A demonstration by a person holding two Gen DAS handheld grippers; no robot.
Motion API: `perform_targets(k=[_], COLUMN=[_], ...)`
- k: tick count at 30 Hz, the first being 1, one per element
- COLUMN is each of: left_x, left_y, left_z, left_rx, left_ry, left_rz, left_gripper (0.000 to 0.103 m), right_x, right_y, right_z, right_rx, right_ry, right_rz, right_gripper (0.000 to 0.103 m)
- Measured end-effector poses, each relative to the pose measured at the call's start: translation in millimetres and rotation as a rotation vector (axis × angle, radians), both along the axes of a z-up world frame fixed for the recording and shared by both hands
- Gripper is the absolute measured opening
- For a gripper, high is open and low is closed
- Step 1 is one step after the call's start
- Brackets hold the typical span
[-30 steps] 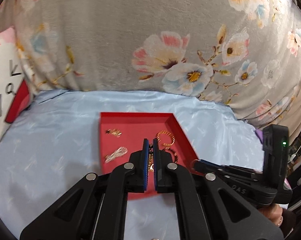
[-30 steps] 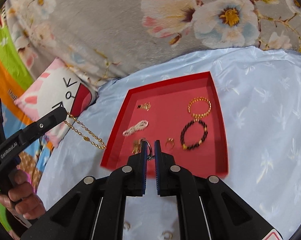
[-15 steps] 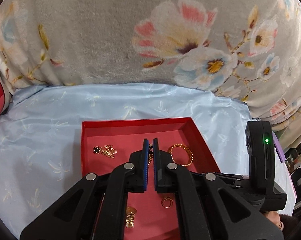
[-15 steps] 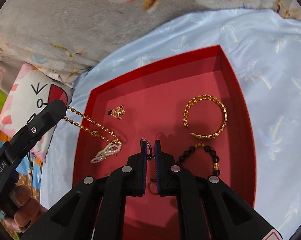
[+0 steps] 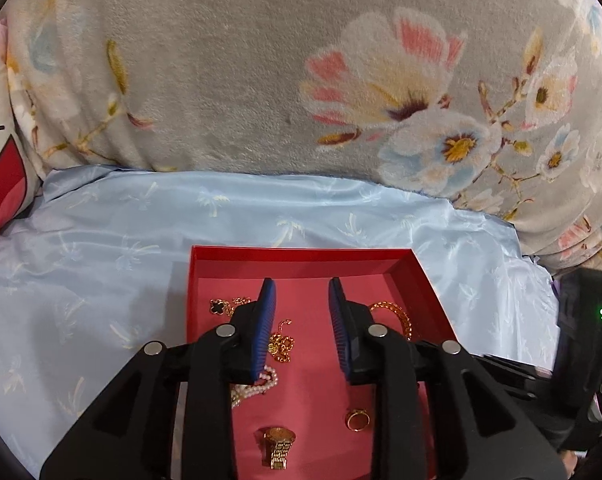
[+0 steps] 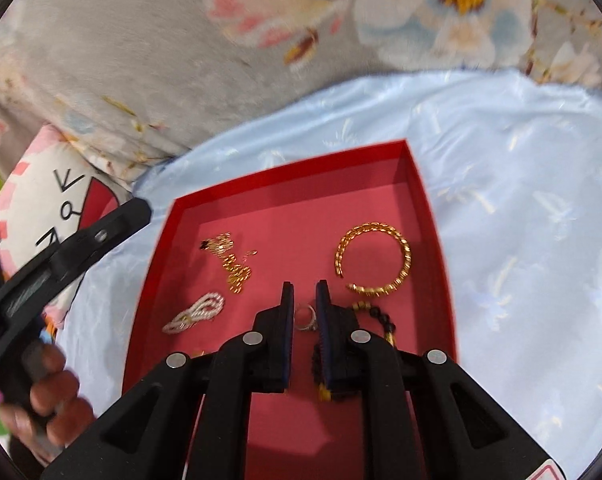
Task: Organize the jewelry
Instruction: 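Drop the chain into the red box with the left tool while the right tool drops the ring there, then grasp a gold hoop earring with the left tool while the right tool grasps the other hoop earring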
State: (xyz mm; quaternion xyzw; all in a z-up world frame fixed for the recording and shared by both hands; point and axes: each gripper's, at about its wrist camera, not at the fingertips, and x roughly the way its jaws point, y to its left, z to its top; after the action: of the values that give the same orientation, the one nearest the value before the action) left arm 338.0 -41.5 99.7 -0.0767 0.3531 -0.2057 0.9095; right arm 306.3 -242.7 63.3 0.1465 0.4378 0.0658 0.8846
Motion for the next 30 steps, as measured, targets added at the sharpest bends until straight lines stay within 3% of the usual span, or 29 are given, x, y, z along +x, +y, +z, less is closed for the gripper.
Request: perform_targets(k=[5, 11, 21, 30], left_x=[-33.4, -93.0, -183.9, -233.7], left_y=[16.1, 35.2, 58.1, 48.5], left_z=[9.5, 5.1, -44.1, -69.3], left_rx=[0.002, 0.024, 0.063, 0.123], left_ry=[-0.024, -0.027, 0.073, 0.102], left_rz=[0.021, 0.046, 0.074, 0.050], left_gripper=[0.027, 0.027, 0.032, 0.042], right_x=[-56.9, -127.4, -219.0, -247.3], right_y=[2.7, 1.7, 4.0, 22.0], right_z=[18.8, 23.7, -13.2, -36.9], right_rx=[-0.055, -0.096, -0.145, -0.148], right_ry=[-0.081, -0.109, -0.027, 0.016], right_rz=[0.011, 0.012, -0.004, 0.019], right_gripper=[0.014, 0.019, 0.019, 0.025])
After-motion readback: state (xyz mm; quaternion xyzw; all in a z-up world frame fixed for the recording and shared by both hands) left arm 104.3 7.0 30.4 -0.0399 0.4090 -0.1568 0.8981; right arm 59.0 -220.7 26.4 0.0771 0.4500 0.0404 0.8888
